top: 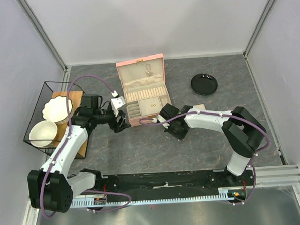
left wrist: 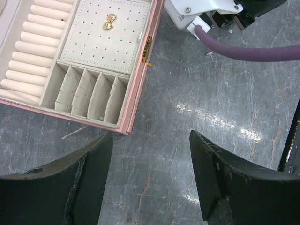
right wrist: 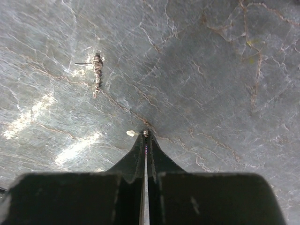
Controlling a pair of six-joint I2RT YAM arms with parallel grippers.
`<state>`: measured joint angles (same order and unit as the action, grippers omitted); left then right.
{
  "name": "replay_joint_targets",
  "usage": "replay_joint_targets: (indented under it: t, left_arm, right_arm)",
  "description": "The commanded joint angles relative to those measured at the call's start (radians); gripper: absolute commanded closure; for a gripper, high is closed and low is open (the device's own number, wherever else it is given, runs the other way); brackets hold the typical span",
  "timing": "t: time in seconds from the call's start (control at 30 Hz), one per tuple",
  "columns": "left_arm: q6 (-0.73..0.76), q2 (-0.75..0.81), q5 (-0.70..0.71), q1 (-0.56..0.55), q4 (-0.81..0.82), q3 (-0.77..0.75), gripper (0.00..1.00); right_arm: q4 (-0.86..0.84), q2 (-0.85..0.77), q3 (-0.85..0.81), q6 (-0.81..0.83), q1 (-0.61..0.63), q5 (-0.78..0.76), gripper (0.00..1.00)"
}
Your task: Organize the mixed jewelry
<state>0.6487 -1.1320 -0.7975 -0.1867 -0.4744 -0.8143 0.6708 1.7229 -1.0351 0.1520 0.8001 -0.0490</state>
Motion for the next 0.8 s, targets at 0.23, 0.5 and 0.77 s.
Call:
replay_joint_targets:
  t: [0.23, 0.5, 0.77]
  left_arm:
    - [-0.156, 0.047, -0.046, 0.052, 0.105, -0.037, 0.27]
    - [-0.345, 0.064, 0.004, 0.099, 0.192, -0.063, 0.27]
    - [-0.509, 0.069, 0.075, 0.158, 0.261, -0.079, 0.27]
  right_arm:
    - [0.059, -0.075, -0.117, -0.100, 0.070, -0.179, 1.00]
    - [0.177, -0.098, -0.296, -0.131, 0.128, -0.353, 1.00]
    - [0.191, -0.019, -0.466, -0.094, 0.149, -0.596, 1.00]
